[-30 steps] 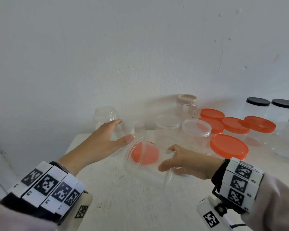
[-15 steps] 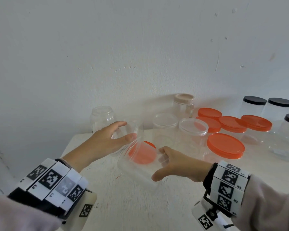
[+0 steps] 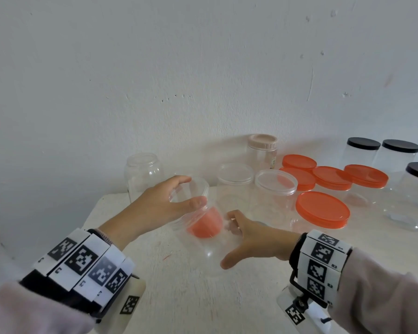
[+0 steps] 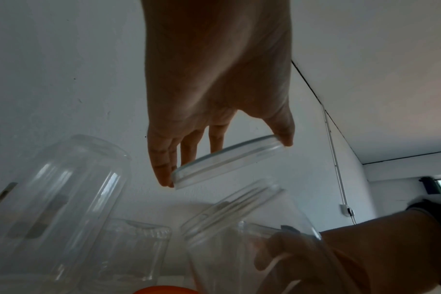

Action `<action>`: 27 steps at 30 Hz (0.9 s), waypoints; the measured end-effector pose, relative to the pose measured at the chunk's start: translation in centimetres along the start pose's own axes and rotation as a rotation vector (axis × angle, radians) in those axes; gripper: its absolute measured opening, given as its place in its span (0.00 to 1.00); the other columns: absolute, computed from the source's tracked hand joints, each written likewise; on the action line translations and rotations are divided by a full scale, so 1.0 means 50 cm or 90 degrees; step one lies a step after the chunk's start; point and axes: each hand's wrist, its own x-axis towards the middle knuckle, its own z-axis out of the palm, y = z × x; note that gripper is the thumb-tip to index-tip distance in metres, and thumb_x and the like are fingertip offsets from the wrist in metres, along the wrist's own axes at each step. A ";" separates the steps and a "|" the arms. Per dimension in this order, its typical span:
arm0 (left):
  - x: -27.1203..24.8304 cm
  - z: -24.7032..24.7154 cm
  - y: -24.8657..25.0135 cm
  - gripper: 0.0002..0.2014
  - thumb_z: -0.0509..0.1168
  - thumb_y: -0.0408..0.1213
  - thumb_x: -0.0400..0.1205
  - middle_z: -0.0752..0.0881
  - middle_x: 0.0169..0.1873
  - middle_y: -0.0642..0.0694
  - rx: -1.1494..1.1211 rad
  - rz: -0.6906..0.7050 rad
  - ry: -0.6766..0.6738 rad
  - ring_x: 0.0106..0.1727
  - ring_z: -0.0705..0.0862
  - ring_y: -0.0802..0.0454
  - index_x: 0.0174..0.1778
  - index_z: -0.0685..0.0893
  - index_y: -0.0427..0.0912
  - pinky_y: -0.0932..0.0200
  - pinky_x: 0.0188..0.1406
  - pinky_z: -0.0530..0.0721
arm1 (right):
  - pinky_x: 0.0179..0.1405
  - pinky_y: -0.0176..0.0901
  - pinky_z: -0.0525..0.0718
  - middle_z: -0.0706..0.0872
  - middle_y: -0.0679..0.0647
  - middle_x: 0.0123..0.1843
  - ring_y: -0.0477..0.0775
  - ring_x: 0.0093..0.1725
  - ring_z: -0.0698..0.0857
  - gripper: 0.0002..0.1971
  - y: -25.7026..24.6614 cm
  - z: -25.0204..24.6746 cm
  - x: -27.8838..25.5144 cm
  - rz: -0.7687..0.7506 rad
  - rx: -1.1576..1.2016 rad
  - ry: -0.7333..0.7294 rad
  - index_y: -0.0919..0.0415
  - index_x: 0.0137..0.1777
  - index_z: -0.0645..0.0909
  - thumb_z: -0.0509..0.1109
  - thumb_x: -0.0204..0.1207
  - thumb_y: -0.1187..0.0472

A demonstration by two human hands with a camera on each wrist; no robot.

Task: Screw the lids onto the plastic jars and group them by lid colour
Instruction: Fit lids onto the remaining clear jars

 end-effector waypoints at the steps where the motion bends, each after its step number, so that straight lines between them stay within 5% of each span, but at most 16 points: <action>1: 0.000 0.003 0.002 0.46 0.63 0.77 0.58 0.69 0.65 0.70 0.003 0.005 -0.004 0.63 0.68 0.67 0.74 0.68 0.69 0.63 0.57 0.68 | 0.52 0.29 0.74 0.73 0.39 0.65 0.43 0.62 0.76 0.52 0.005 -0.003 0.000 0.007 -0.015 -0.005 0.42 0.75 0.55 0.86 0.56 0.48; 9: 0.002 0.030 0.022 0.46 0.67 0.73 0.60 0.70 0.75 0.64 0.024 0.056 -0.047 0.66 0.67 0.70 0.76 0.67 0.64 0.65 0.61 0.68 | 0.77 0.51 0.68 0.67 0.43 0.76 0.50 0.73 0.68 0.60 0.034 -0.002 -0.009 0.023 -0.016 -0.043 0.44 0.79 0.45 0.87 0.57 0.51; 14: 0.006 0.046 0.029 0.53 0.66 0.77 0.56 0.68 0.76 0.63 0.072 0.075 -0.076 0.70 0.68 0.66 0.78 0.65 0.62 0.63 0.65 0.67 | 0.78 0.48 0.66 0.68 0.44 0.75 0.48 0.76 0.68 0.52 0.032 0.000 -0.017 -0.029 0.097 -0.036 0.46 0.78 0.56 0.87 0.60 0.59; 20: 0.007 0.072 0.042 0.52 0.72 0.73 0.58 0.69 0.71 0.66 0.139 0.106 -0.128 0.69 0.71 0.66 0.78 0.66 0.58 0.59 0.69 0.73 | 0.79 0.58 0.67 0.71 0.43 0.77 0.53 0.80 0.66 0.54 0.029 0.001 -0.018 -0.064 0.133 -0.034 0.44 0.81 0.54 0.86 0.61 0.59; 27: 0.009 0.093 0.047 0.52 0.74 0.68 0.64 0.66 0.76 0.62 0.194 0.099 -0.146 0.74 0.65 0.62 0.81 0.62 0.53 0.55 0.75 0.69 | 0.79 0.50 0.66 0.68 0.34 0.72 0.49 0.79 0.64 0.54 0.036 -0.003 -0.011 -0.064 0.092 -0.046 0.39 0.80 0.52 0.86 0.61 0.54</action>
